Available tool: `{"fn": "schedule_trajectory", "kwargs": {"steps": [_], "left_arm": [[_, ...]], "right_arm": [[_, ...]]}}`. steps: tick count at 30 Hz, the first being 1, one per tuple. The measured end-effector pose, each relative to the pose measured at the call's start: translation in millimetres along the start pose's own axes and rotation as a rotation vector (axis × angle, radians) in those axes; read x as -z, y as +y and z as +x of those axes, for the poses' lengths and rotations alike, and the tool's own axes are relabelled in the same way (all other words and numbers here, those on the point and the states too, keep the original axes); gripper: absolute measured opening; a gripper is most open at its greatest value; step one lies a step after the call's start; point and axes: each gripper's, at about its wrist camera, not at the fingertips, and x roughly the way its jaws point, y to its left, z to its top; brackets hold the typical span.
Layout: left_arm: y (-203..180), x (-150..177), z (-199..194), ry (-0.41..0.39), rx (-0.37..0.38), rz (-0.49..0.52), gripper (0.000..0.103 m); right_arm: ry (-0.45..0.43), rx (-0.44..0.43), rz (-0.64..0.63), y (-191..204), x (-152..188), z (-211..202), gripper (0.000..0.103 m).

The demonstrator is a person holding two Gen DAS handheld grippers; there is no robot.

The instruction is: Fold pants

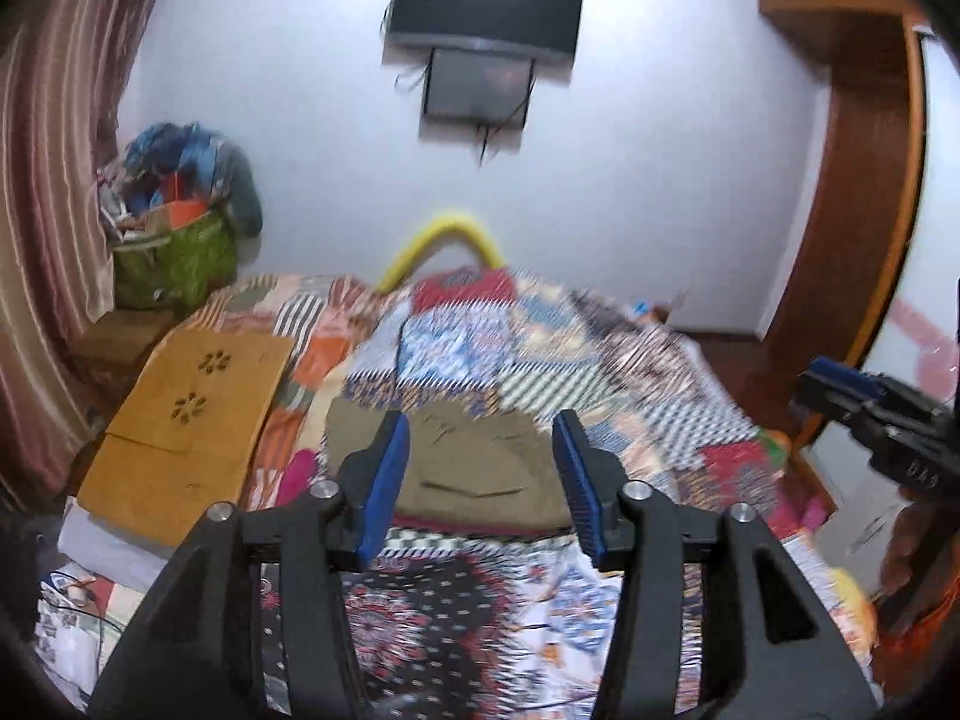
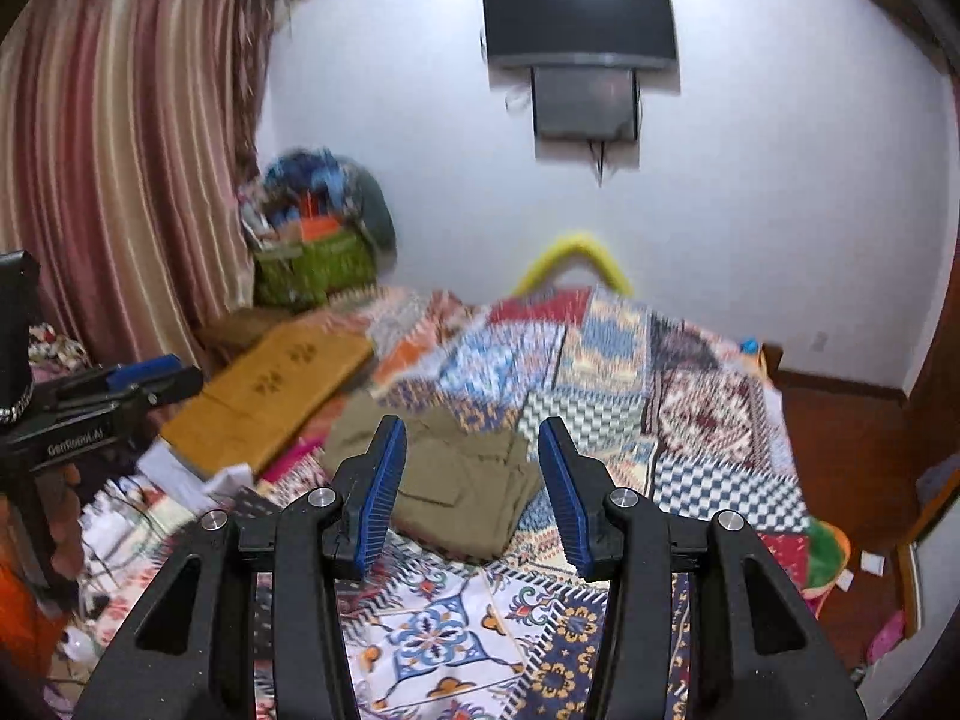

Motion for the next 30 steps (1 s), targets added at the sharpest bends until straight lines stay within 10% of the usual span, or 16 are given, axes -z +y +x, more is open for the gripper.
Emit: {"fn": "schedule_trajectory", "kwargs": {"steps": [13, 30], "left_arm": [[-60, 18, -155, -0.283, -0.029, 0.036, 0.068], [-71, 66, -201, -0.359, -0.072, 0.017, 0.103]], "right_arm": [[-0.215, -0.078, 0.011, 27, 6, -117, 0.045], [-0.300, 0.015, -0.017, 52, 29, -137, 0.103]]}}
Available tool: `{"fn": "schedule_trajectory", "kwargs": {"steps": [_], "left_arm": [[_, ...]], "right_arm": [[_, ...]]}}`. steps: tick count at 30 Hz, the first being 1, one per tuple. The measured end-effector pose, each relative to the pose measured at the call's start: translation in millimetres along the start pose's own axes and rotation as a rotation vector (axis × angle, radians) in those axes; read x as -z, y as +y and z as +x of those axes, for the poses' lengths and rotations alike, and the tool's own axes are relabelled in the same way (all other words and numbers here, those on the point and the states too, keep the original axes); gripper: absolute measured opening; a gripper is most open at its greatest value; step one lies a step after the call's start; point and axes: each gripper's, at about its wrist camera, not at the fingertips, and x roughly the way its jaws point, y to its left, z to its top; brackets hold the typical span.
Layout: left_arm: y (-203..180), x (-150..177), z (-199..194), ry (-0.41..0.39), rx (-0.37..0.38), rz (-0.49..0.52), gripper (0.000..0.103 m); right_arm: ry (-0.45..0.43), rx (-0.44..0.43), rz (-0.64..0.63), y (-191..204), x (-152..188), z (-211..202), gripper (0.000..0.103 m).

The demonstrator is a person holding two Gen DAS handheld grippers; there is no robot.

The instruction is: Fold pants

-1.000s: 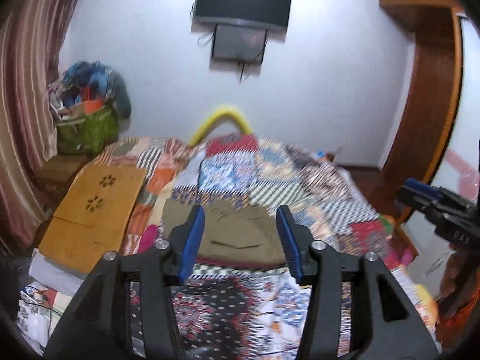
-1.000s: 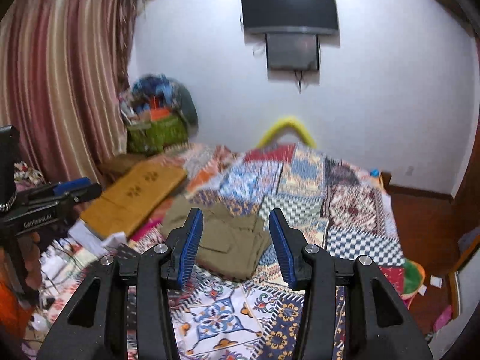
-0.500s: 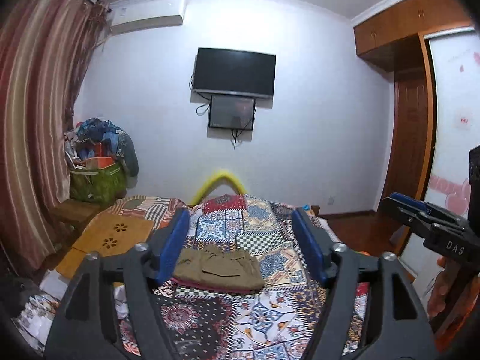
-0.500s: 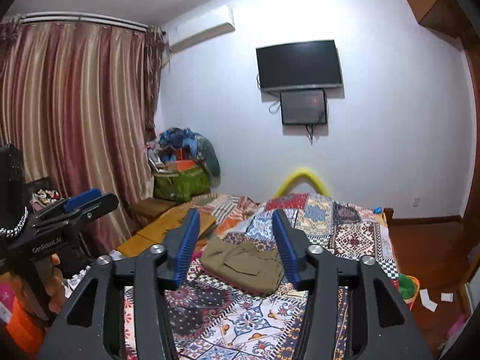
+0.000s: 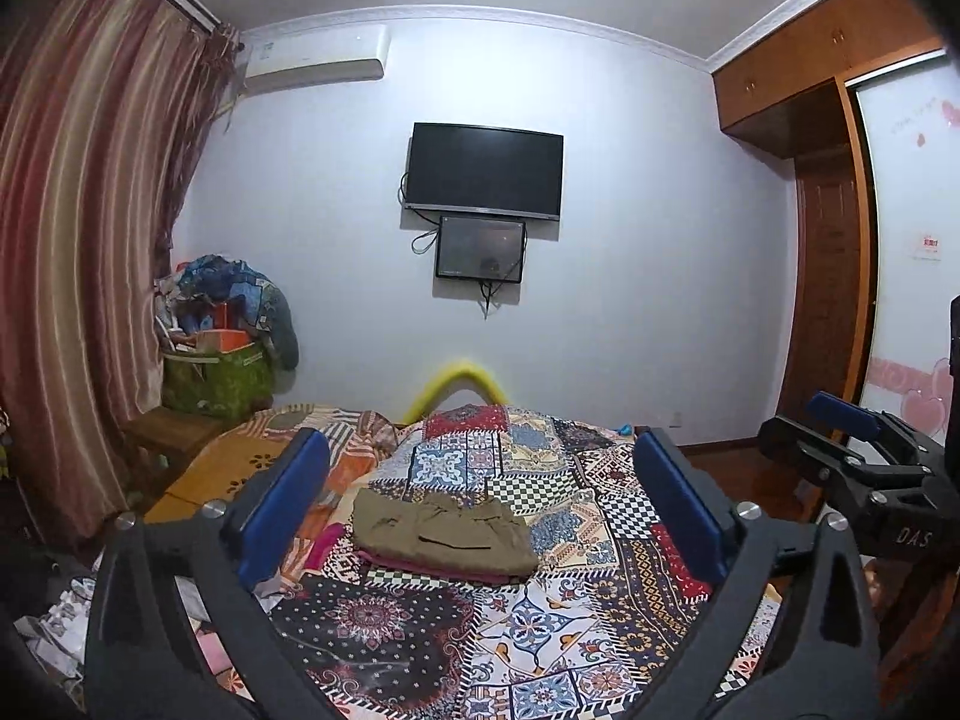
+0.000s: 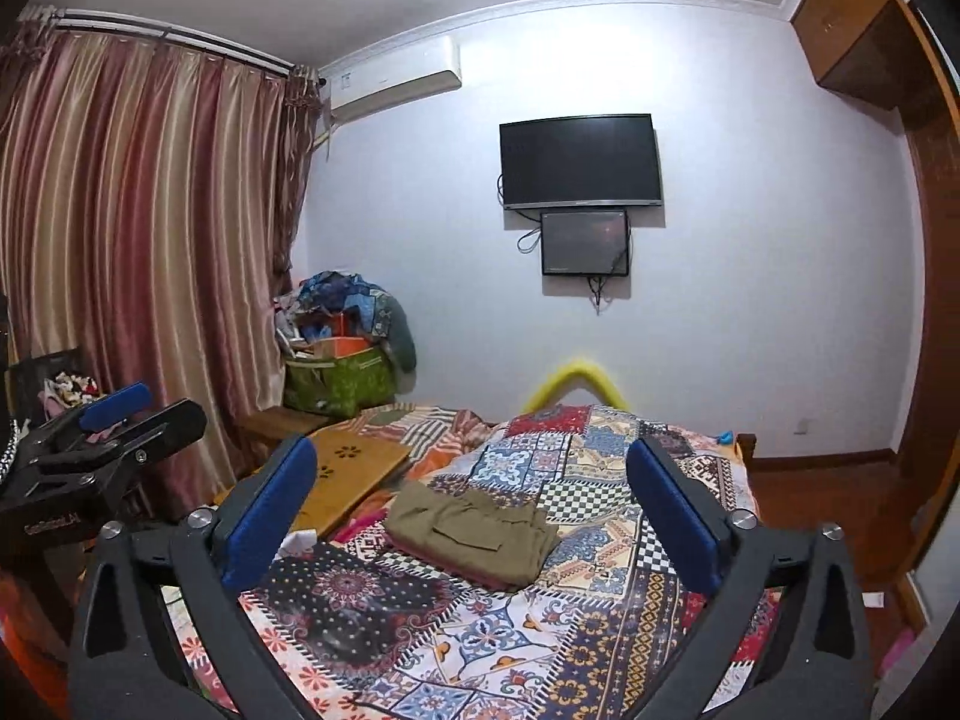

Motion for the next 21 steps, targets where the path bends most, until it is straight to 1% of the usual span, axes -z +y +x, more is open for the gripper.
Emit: {"fn": "schedule_trajectory", "kwargs": {"steps": [10, 21], "left_arm": [[1, 6, -3, 0.014, -0.004, 0.006, 0.103], [-5, 10, -1, 0.021, -0.004, 0.017, 0.103]], "right_arm": [[0.014, 0.007, 0.010, 0, 5, -5, 0.103], [0.010, 0.008, 0.020, -5, 9, -14, 0.103]]}}
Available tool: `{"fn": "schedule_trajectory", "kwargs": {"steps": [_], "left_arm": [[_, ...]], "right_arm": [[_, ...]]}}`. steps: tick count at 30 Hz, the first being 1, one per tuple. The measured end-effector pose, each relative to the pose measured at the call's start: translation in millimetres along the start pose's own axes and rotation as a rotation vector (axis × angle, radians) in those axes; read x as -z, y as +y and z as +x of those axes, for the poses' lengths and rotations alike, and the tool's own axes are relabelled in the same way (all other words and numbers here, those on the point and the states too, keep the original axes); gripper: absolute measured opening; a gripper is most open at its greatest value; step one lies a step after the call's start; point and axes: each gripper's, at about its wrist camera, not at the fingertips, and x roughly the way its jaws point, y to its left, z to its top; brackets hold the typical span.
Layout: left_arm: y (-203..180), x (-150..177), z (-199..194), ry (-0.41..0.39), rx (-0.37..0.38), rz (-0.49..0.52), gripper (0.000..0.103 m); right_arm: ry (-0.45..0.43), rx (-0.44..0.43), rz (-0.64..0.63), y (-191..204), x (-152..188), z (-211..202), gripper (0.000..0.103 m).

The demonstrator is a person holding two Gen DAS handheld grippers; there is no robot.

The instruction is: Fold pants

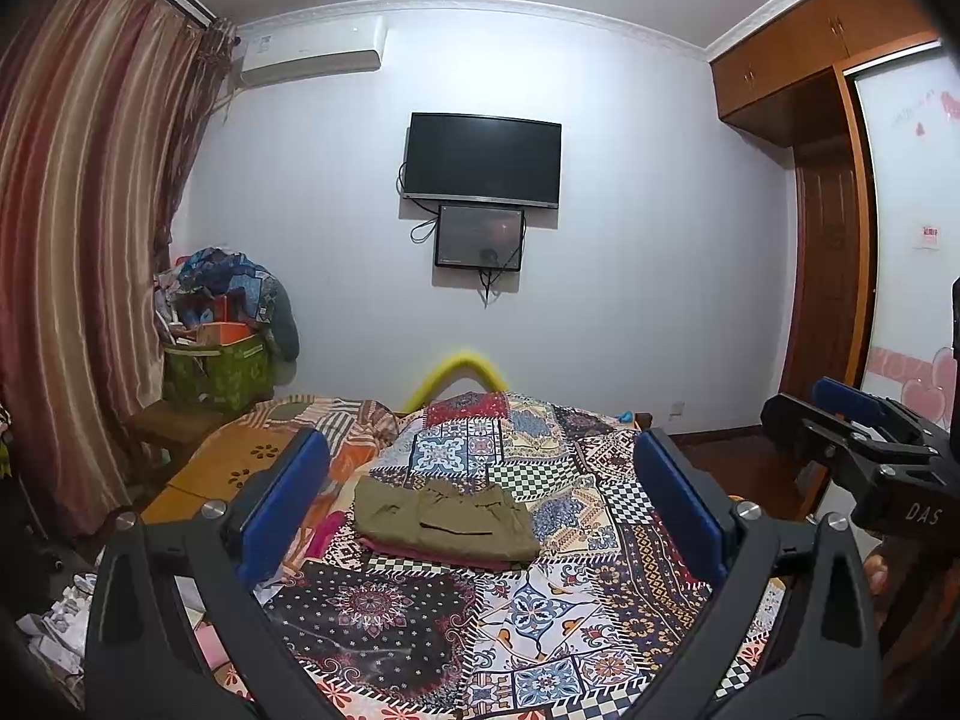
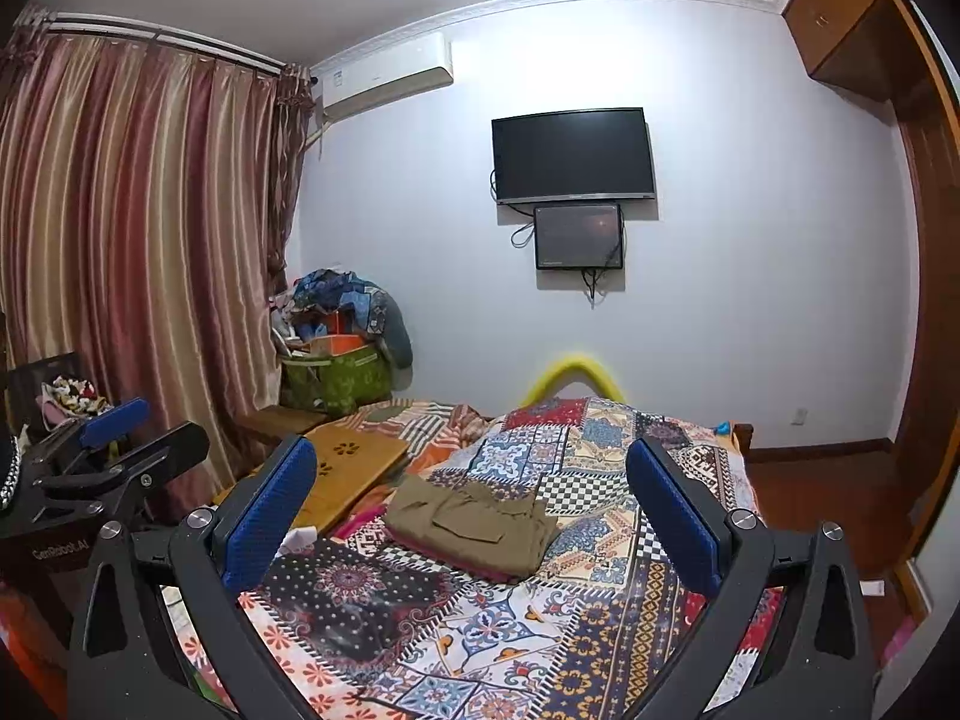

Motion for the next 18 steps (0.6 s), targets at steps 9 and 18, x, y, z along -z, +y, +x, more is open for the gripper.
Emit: {"fn": "schedule_trajectory", "kwargs": {"steps": [9, 18], "left_arm": [[-3.2, 0.7, -1.2, -0.006, -0.001, 0.013, 0.103], [-4.3, 1.2, -1.4, -0.006, 0.008, 0.022, 0.103]], "right_arm": [[0.001, 0.001, 0.010, -3.2, -1.5, -3.9, 0.103], [-0.005, 0.015, 0.006, -1.4, -1.7, -7.1, 0.103]]}}
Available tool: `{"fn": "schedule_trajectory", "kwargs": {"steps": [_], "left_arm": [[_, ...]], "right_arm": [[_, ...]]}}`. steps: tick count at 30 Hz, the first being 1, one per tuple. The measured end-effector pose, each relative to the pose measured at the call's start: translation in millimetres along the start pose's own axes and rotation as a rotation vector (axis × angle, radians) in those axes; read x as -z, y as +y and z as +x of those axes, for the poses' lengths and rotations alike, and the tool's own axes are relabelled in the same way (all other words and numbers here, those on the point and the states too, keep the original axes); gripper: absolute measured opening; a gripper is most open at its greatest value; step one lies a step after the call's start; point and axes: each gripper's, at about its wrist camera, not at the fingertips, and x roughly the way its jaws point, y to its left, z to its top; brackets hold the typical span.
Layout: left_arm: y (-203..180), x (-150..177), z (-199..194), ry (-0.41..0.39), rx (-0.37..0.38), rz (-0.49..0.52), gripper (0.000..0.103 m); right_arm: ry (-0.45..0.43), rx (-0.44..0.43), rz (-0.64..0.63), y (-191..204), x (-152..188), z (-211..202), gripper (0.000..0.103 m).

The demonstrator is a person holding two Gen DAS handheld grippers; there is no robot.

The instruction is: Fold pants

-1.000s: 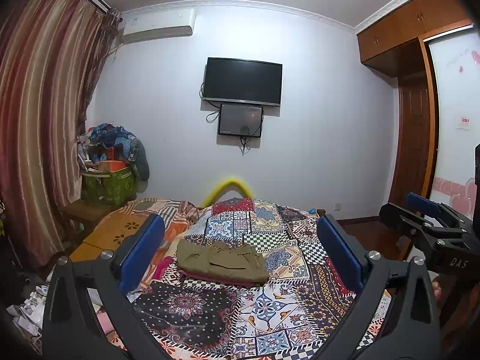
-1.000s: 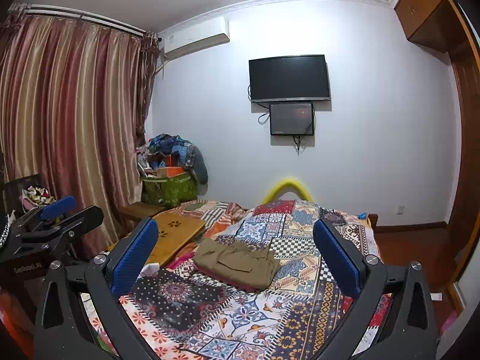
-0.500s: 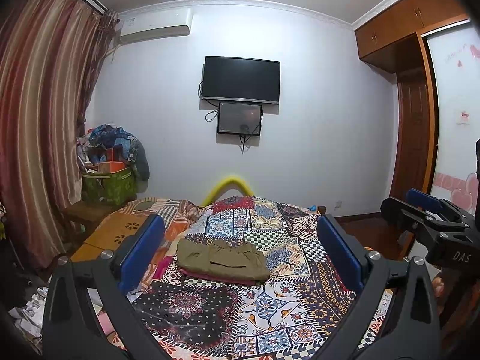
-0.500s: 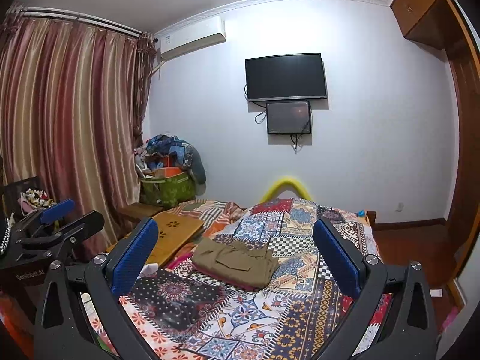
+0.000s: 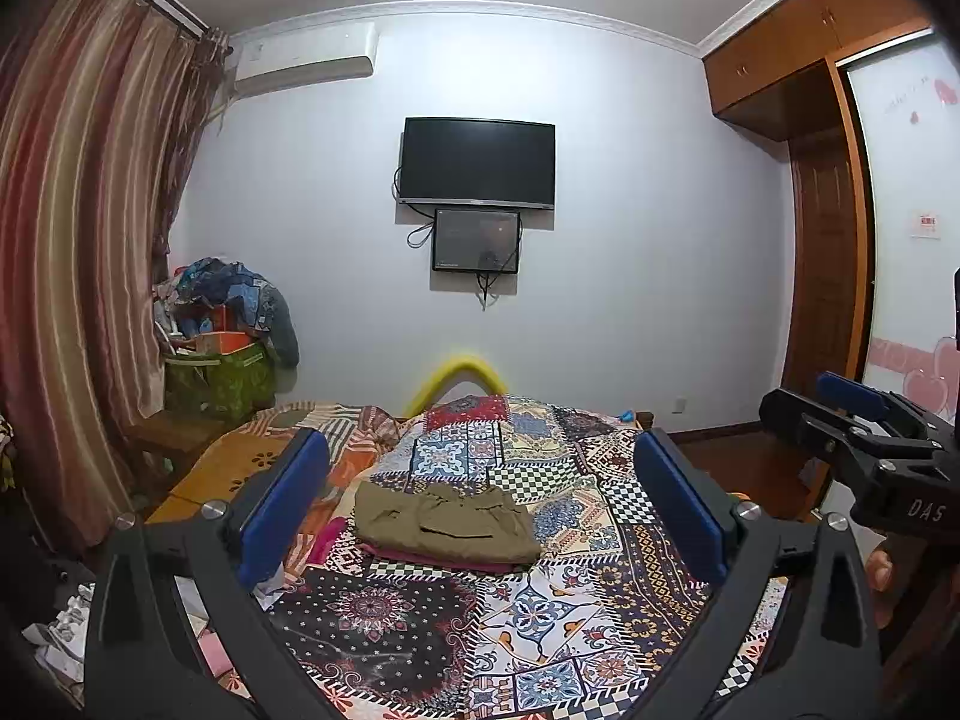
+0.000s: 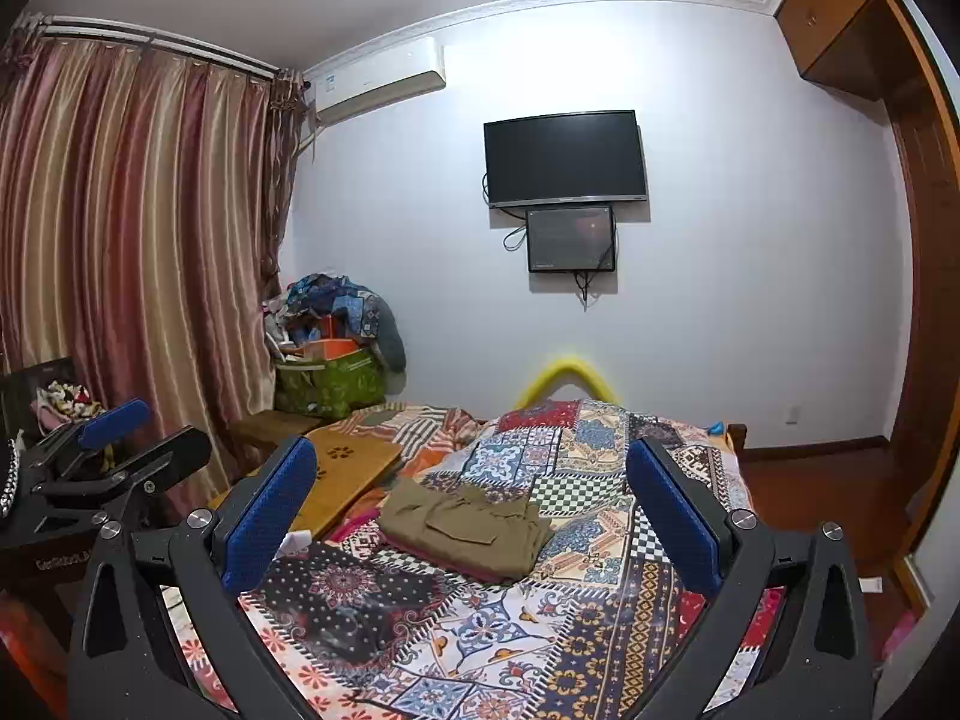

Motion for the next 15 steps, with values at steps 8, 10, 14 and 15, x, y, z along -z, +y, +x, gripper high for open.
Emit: {"fn": "schedule_trajectory", "kwargs": {"steps": [8, 10, 14, 15], "left_arm": [[3.8, -1.4, 0.0, 0.008, 0.012, -0.014, 0.103], [4.0, -1.9, 0.7, 0.010, 0.016, -0.017, 0.103], [3.9, -2.5, 1.9, 0.010, 0.017, -0.012, 0.103], [3.9, -2.5, 2.3, 0.010, 0.016, -0.010, 0.103]], "right_arm": [[0.001, -0.002, 0.001, 0.6, -0.5, -0.9, 0.103], [0.003, -0.001, 0.000, 0.4, -0.5, -1.1, 0.103], [0.003, -0.002, 0.003, -0.3, -1.2, -1.5, 0.103], [0.004, -0.001, 0.004, -0.4, -1.2, -1.5, 0.103]]}}
